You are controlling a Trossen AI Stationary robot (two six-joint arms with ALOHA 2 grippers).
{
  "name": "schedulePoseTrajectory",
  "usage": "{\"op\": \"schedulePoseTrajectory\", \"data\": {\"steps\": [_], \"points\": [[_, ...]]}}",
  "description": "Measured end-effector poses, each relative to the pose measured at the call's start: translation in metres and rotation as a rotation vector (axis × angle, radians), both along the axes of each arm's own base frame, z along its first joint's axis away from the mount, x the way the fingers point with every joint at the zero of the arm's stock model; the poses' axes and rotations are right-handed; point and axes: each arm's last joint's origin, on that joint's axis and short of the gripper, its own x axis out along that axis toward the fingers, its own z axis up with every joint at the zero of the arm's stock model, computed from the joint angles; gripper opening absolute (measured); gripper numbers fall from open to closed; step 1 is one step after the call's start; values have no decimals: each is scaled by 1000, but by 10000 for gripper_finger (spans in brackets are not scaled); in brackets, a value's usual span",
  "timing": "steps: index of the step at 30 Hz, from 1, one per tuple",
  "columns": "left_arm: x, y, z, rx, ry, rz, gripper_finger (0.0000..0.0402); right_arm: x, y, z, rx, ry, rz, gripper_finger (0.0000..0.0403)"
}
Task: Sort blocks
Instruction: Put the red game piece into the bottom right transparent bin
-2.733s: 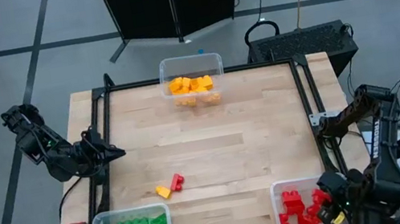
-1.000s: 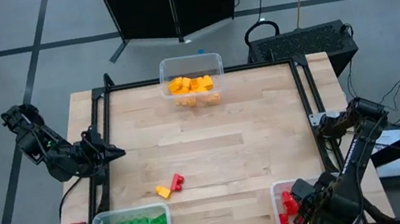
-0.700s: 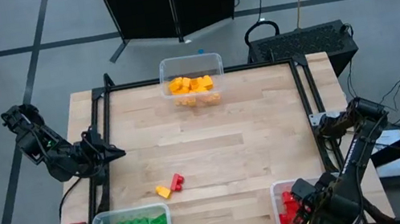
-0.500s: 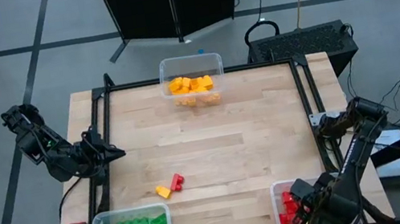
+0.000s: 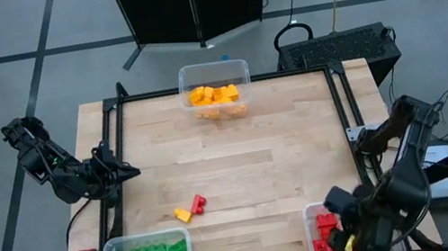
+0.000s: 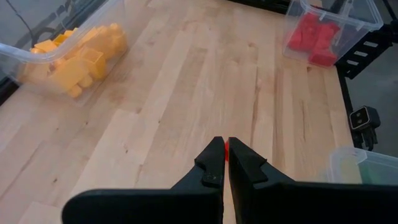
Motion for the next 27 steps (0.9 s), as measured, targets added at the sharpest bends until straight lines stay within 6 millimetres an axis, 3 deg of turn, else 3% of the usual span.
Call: {"op": "schedulePoseTrajectory", "data": {"steps": [8, 12, 18, 27], "points": [[0, 0, 0, 1, 0, -1, 3, 24, -33, 60, -256, -484, -24, 281], [0, 0, 0, 1, 0, -1, 3, 43, -57, 75, -416, -578, -19, 281], [0, 0, 0, 1, 0, -1, 3, 81, -94, 73, -583, -557, 23, 281], [0, 0, 0, -2, 0, 0, 3, 162, -131, 49, -647, -571, 249, 281]]}}
